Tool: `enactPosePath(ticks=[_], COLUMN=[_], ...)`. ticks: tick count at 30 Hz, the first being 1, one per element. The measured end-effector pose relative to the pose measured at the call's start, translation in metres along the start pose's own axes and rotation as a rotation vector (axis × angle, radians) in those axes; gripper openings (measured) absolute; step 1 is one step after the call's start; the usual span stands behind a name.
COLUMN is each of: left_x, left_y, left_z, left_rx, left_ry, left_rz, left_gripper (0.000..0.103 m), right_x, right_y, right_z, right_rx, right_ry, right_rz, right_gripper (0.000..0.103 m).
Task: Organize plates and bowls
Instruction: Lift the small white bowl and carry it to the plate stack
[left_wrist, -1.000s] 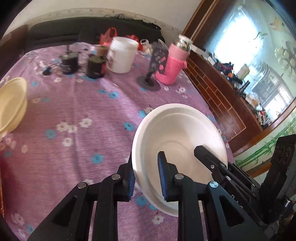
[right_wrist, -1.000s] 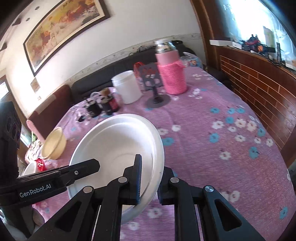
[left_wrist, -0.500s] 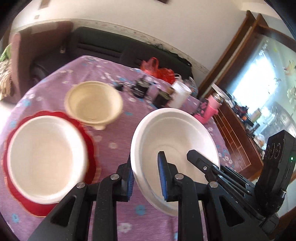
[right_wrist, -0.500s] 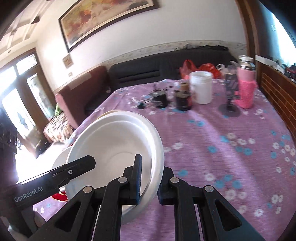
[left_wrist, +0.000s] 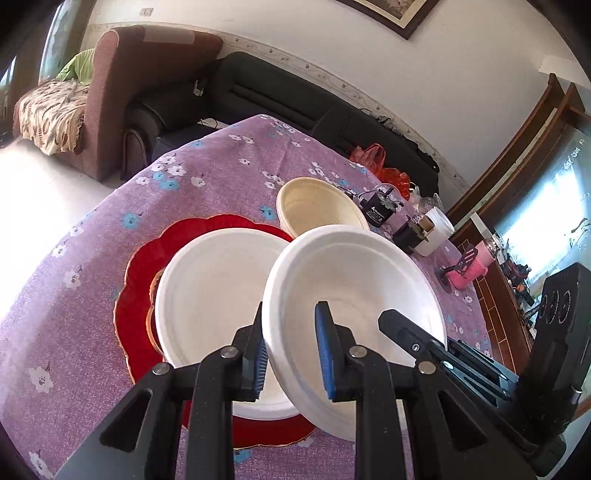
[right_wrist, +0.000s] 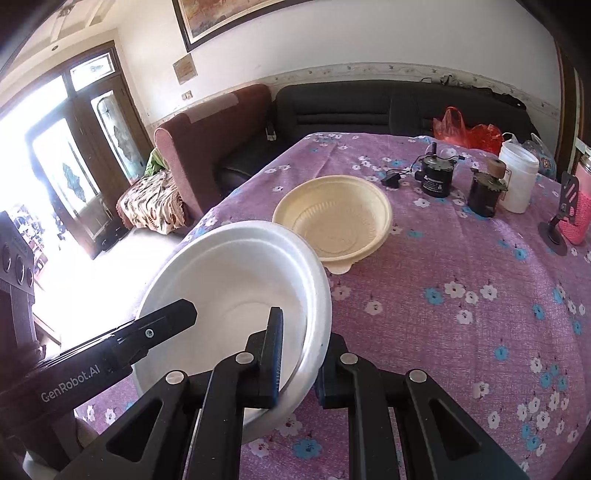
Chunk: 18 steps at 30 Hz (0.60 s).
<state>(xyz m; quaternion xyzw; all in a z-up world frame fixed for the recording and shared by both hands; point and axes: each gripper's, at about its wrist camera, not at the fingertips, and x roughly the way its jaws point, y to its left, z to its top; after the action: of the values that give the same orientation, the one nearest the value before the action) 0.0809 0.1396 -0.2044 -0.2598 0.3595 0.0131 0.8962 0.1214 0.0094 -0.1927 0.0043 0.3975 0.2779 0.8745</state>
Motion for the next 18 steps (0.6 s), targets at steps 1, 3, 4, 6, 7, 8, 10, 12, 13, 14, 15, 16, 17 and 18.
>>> enactPosePath(ticks=[1, 3, 4, 6, 7, 8, 10, 12, 13, 14, 15, 16, 17, 18], left_x=[-0.002, -0.004, -0.006, -0.008, -0.009, -0.01, -0.01, -0.007, -0.007, -0.005, -0.004, -0.003, -0.002, 0.0], left_y=[0.001, 0.002, 0.001, 0.0, -0.001, -0.001, -0.001, 0.001, 0.003, 0.005, 0.008, 0.01, 0.012, 0.013], left_z=[0.0, -0.001, -0.001, -0.003, -0.004, -0.004, -0.003, -0.003, -0.003, -0.002, -0.002, -0.002, -0.002, -0.001], left_rx=[-0.003, 0.003, 0.01, 0.032, 0.043, 0.054, 0.074, 0.082, 0.083, 0.082, 0.081, 0.082, 0.082, 0.083], left_ry=[-0.001, -0.01, -0.016, -0.032, -0.044, -0.054, -0.067, -0.069, -0.068, -0.065, -0.061, -0.057, -0.053, -0.051], left_rz=[-0.001, 0.012, 0.023, 0.06, 0.079, 0.1, 0.141, 0.169, 0.176, 0.182, 0.186, 0.191, 0.196, 0.202], left_gripper=[0.021, 0.021, 0.021, 0.021, 0.021, 0.021, 0.021, 0.021, 0.021, 0.021, 0.021, 0.021, 0.021, 0.021], right_x=[0.001, 0.002, 0.002, 0.002, 0.005, 0.007, 0.012, 0.017, 0.019, 0.022, 0.024, 0.026, 0.029, 0.031], right_y=[0.002, 0.005, 0.007, 0.01, 0.01, 0.011, 0.015, 0.018, 0.02, 0.022, 0.023, 0.024, 0.025, 0.027], right_z=[0.0, 0.001, 0.001, 0.002, 0.004, 0.005, 0.008, 0.01, 0.011, 0.011, 0.012, 0.012, 0.012, 0.011], right_rx=[-0.004, -0.012, -0.018, -0.032, -0.039, -0.047, -0.061, -0.073, -0.078, -0.083, -0.087, -0.09, -0.093, -0.098], right_ry=[0.001, 0.0, -0.001, -0.003, -0.003, -0.002, 0.001, 0.006, 0.008, 0.011, 0.014, 0.016, 0.019, 0.023], right_rz=[0.002, 0.003, 0.002, -0.008, -0.013, -0.018, -0.025, -0.028, -0.029, -0.03, -0.031, -0.031, -0.031, -0.033], right_gripper=[0.015, 0.015, 0.015, 0.015, 0.015, 0.015, 0.015, 0.015, 0.016, 0.016, 0.016, 0.016, 0.016, 0.016])
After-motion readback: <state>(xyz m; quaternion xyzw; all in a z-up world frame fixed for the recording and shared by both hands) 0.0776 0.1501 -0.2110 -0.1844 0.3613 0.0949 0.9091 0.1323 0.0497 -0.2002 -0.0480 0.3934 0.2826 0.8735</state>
